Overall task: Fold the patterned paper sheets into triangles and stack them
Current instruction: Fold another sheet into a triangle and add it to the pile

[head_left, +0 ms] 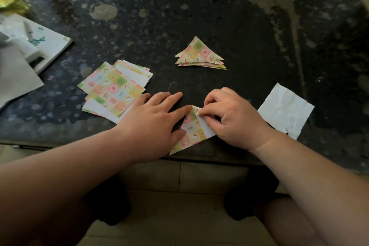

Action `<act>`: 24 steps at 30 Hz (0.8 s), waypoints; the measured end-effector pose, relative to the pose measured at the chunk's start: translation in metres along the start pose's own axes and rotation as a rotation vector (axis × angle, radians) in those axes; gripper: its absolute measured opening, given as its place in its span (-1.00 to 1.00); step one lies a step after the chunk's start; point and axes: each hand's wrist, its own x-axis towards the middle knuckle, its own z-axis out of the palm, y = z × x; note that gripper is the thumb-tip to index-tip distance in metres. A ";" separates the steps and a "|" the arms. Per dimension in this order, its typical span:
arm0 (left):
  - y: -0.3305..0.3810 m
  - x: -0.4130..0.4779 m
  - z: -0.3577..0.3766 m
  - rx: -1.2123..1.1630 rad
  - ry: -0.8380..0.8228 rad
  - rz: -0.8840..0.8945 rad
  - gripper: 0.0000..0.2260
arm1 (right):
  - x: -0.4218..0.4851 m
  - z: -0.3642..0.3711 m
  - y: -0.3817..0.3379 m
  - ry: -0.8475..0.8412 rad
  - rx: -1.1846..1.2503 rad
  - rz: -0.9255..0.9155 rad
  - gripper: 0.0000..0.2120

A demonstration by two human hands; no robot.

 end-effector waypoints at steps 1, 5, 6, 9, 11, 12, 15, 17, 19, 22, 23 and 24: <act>0.000 0.000 0.000 0.003 0.002 0.000 -0.42 | 0.000 0.000 0.000 0.001 0.000 -0.001 -0.82; -0.001 0.001 -0.003 -0.004 -0.004 -0.005 -0.41 | 0.000 0.001 0.000 -0.004 -0.008 -0.003 -0.83; -0.001 0.001 -0.004 -0.004 -0.003 -0.006 -0.42 | 0.000 0.001 0.001 -0.006 -0.009 -0.004 -0.82; -0.001 0.001 -0.005 -0.006 -0.006 -0.007 -0.42 | 0.000 0.001 0.001 -0.015 -0.008 -0.001 -0.81; -0.001 0.001 -0.006 -0.011 -0.003 -0.006 -0.42 | 0.000 0.001 0.002 -0.019 -0.009 -0.006 -0.81; -0.001 0.001 -0.006 -0.016 -0.002 -0.007 -0.42 | 0.000 0.001 0.003 -0.015 -0.005 -0.013 -0.81; -0.001 0.001 -0.005 -0.028 0.001 -0.010 -0.42 | -0.001 0.003 0.004 0.007 0.000 -0.037 -0.83; -0.001 0.002 -0.004 -0.030 0.007 -0.010 -0.42 | -0.002 0.005 0.004 0.026 -0.015 -0.048 -0.84; -0.001 0.004 -0.005 -0.030 0.015 -0.011 -0.43 | -0.003 0.006 0.004 0.045 -0.025 -0.058 -0.84; -0.001 0.005 -0.006 -0.041 0.015 -0.019 -0.44 | -0.003 0.007 0.004 0.053 -0.036 -0.066 -0.84; 0.000 0.004 -0.006 -0.040 0.015 -0.021 -0.44 | -0.004 0.008 0.004 0.054 -0.037 -0.073 -0.84; 0.000 0.004 -0.006 -0.038 0.015 -0.023 -0.44 | -0.004 0.009 0.003 0.055 -0.038 -0.079 -0.84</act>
